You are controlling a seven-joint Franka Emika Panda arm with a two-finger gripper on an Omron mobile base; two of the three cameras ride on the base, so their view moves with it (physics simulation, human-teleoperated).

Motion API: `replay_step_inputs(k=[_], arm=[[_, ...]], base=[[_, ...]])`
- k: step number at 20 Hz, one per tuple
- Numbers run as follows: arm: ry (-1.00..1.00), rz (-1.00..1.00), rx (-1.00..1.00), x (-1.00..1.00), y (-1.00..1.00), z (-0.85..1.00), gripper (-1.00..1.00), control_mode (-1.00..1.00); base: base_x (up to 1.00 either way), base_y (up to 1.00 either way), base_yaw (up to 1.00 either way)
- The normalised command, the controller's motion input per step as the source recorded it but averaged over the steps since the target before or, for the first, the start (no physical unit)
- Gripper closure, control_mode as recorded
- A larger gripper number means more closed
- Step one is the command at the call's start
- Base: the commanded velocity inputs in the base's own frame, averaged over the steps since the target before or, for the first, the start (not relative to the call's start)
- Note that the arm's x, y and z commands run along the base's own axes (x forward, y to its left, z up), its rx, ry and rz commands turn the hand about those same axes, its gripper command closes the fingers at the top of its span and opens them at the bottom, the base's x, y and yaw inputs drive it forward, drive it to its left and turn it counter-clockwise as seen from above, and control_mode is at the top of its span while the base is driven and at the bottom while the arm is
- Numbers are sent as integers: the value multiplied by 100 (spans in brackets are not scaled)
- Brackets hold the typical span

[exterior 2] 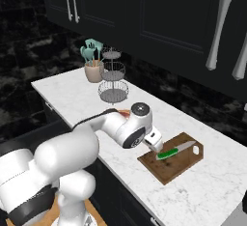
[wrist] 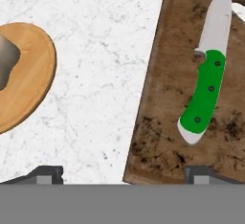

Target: Pick up the knife from the drawer and place it on the cutting board. Then place the meat from the plate to the cutting board.

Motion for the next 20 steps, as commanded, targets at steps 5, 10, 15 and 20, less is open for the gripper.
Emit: replay_step_inputs(k=[5, 10, 15, 20], arm=[[0, 3, -3, 16, 45, 0, -100, -100], [0, 1, 0, 38, 27, 0, -100, -100], [0, 10, 0, 40, 10, 0, -100, -100], [0, 4, 0, 35, 10, 11, -100, -100]], base=[[0, 0, 0], [0, 0, 0], [0, 0, 0], [0, 0, 0]])
